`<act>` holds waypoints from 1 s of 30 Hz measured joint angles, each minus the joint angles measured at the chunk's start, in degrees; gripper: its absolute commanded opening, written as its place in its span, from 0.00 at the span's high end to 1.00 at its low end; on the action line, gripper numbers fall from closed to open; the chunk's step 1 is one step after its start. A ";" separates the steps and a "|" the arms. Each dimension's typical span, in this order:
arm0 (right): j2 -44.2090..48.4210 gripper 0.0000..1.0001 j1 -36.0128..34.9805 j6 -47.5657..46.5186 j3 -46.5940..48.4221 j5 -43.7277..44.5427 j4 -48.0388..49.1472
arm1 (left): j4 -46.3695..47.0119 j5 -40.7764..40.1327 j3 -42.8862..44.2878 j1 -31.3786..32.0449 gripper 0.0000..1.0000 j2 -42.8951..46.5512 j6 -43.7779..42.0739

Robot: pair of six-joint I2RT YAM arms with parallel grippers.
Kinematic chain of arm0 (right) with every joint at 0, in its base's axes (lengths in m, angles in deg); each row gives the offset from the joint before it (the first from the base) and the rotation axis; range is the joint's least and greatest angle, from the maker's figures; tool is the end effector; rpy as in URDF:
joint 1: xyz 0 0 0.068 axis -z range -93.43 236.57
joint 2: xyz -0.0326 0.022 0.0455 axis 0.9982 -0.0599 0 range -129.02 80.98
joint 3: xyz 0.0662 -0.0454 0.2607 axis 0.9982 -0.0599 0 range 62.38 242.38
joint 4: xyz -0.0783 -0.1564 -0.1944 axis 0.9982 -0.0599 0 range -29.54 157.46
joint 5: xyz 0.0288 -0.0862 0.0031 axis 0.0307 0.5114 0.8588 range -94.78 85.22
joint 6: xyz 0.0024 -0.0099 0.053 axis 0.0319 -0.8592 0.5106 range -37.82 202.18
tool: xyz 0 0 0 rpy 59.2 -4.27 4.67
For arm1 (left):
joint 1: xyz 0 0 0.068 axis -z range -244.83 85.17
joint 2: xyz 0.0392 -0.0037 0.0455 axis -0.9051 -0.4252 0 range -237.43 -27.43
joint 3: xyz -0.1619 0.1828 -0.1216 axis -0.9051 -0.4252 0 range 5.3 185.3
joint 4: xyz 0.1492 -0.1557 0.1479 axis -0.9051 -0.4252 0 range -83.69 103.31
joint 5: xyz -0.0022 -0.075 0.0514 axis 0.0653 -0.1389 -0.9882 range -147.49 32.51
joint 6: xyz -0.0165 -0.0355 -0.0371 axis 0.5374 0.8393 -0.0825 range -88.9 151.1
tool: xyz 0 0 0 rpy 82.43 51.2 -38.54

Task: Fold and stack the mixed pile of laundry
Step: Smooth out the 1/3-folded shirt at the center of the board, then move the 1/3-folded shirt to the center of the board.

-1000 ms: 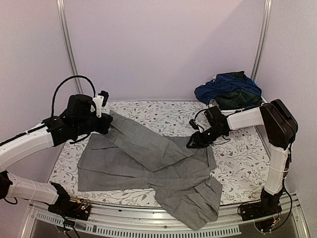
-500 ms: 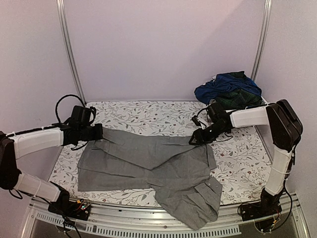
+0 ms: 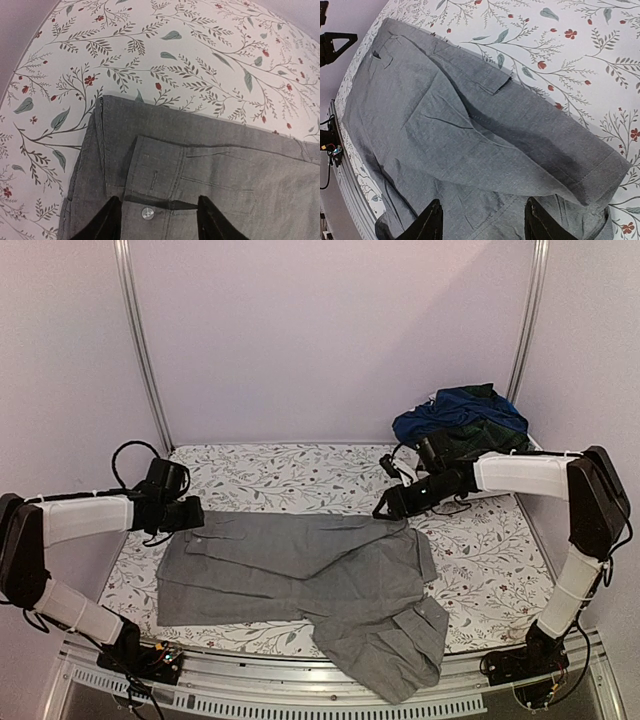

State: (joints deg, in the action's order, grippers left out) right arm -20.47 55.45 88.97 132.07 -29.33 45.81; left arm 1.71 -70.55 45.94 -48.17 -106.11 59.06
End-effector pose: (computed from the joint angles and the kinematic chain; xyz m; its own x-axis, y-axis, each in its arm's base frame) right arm 0.3141 0.2068 0.2088 -0.7632 -0.3352 -0.5524 -0.5961 0.6952 0.4017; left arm 0.2596 -0.0693 0.1858 -0.7099 -0.2643 -0.6529 -0.2194 0.9638 -0.1516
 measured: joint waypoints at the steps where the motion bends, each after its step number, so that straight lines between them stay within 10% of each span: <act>1: 0.00 0.46 -1.01 0.02 -0.04 -0.02 -0.09 | -0.02 0.15 0.15 0.13 0.47 0.42 -0.26; 11: -5.22 0.49 -4.83 1.53 -0.37 0.70 1.46 | 3.82 7.80 0.52 4.22 0.50 -2.58 2.19; 16: -11.74 0.50 -4.59 1.49 0.46 2.86 1.79 | 5.62 9.31 -2.36 4.22 0.69 -4.35 6.36; 30: -27.21 0.52 -0.26 -0.48 22.69 9.46 0.94 | 8.48 14.10 10.34 -6.69 0.87 -24.68 12.15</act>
State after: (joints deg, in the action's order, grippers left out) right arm -47.68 55.19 88.49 154.76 -19.87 46.75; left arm 10.19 -56.45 56.28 -54.86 -130.78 71.22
